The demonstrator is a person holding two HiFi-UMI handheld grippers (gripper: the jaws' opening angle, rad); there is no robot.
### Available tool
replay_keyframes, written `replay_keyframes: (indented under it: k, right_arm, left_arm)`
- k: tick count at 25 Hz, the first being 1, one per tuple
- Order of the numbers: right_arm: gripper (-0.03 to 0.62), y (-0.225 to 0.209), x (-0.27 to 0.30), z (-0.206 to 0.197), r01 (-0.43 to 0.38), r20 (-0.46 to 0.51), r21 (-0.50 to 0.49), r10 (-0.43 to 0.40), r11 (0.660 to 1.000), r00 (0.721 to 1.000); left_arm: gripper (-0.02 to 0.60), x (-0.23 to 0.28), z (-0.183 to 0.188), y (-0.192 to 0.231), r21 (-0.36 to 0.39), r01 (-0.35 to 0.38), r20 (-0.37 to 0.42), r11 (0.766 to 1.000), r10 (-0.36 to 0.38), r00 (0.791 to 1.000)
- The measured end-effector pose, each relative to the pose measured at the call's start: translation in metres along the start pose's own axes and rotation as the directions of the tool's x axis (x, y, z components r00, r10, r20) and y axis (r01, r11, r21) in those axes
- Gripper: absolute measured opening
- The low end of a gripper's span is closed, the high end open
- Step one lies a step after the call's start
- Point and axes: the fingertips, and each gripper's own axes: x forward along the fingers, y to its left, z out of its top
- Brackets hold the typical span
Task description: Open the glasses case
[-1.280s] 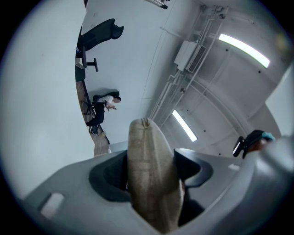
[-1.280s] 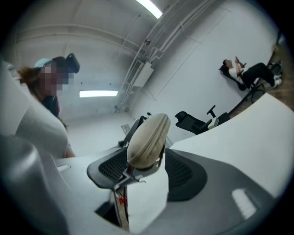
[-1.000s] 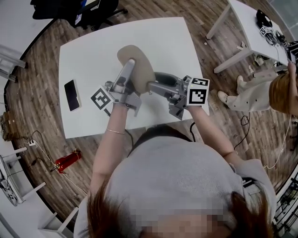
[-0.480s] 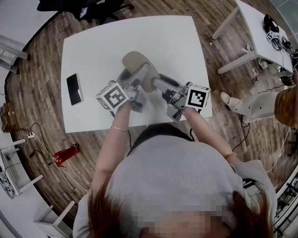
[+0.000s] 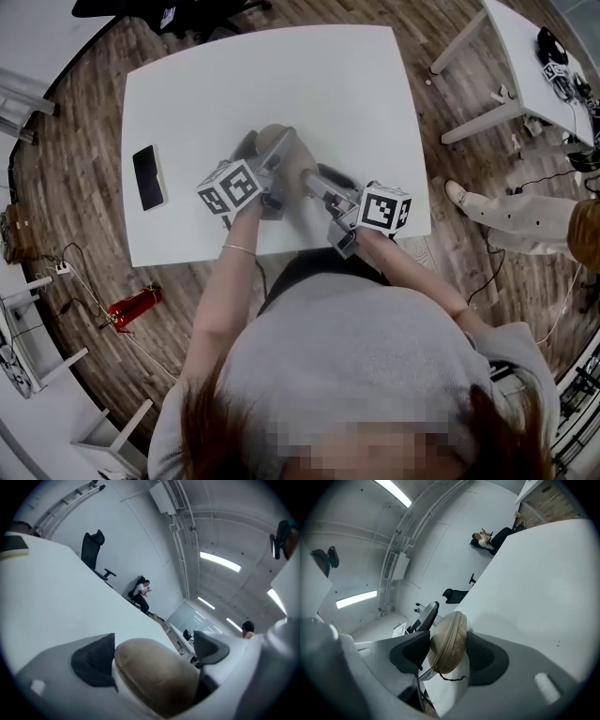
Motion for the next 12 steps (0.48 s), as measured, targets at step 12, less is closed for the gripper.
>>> replay_keyframes:
  k: [12]
  right_arm:
    - [0.311, -0.029, -0.007, -0.02, 0.232, -0.156, -0.111, -0.248, 0.966, 0.956]
  left_arm:
    - [0.508, 0.012, -0.019, 0.004, 0.221, -0.078, -0.124, 0.972, 0.108, 0.986]
